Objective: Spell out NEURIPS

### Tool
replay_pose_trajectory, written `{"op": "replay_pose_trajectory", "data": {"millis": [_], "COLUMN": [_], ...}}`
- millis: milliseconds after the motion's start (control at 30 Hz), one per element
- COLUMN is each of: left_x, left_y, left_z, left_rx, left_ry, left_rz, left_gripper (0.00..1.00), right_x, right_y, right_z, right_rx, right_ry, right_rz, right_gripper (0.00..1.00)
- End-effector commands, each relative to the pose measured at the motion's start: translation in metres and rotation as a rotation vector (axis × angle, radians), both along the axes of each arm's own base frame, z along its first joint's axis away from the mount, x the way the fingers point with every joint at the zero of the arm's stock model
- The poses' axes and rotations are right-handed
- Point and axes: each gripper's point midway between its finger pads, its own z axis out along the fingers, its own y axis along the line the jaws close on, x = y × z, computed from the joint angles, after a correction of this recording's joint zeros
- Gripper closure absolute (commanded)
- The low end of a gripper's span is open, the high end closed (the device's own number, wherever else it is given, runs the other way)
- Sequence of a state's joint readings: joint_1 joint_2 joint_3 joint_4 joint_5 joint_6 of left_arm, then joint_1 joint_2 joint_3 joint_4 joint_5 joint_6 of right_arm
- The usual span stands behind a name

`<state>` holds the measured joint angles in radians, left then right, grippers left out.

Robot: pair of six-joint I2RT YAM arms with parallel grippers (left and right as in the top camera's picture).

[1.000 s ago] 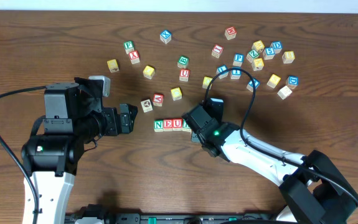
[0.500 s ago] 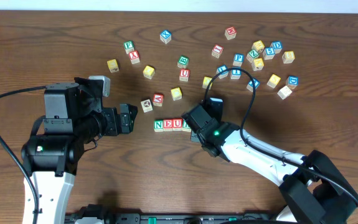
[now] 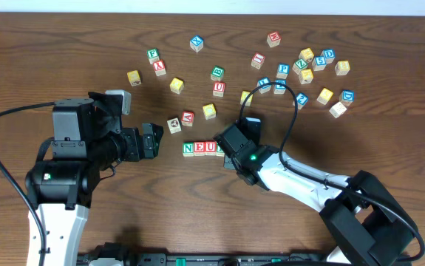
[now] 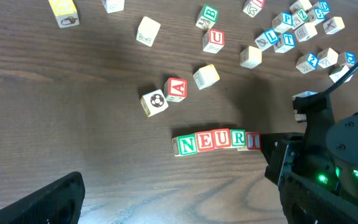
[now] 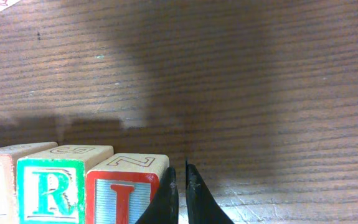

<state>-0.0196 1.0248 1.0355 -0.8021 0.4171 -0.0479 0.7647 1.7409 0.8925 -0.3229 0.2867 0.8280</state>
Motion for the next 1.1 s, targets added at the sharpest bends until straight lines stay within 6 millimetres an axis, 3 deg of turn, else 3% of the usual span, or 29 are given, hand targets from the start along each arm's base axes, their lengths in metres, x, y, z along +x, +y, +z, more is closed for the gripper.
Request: {"op": "replay_pose_trajectory", "data": {"millis": [0,1067], "left_x": [0.001,0.001], "left_y": [0.000,0.000], "left_z": [0.008,0.008], "left_rx": [-0.001,-0.001], "left_ry": [-0.026,-0.026], "left_rz": [-0.007,-0.007], "left_gripper": [0.02,0.02], "right_x": [0.000,0.014], "right_y": [-0.001,0.002], "right_z": [-0.002,0.005], "right_rx": [-0.023,-0.046], "right_ry": [-0.010,-0.079], "right_rz": [0.011,0.069], "right_gripper": [0.99,0.99]}}
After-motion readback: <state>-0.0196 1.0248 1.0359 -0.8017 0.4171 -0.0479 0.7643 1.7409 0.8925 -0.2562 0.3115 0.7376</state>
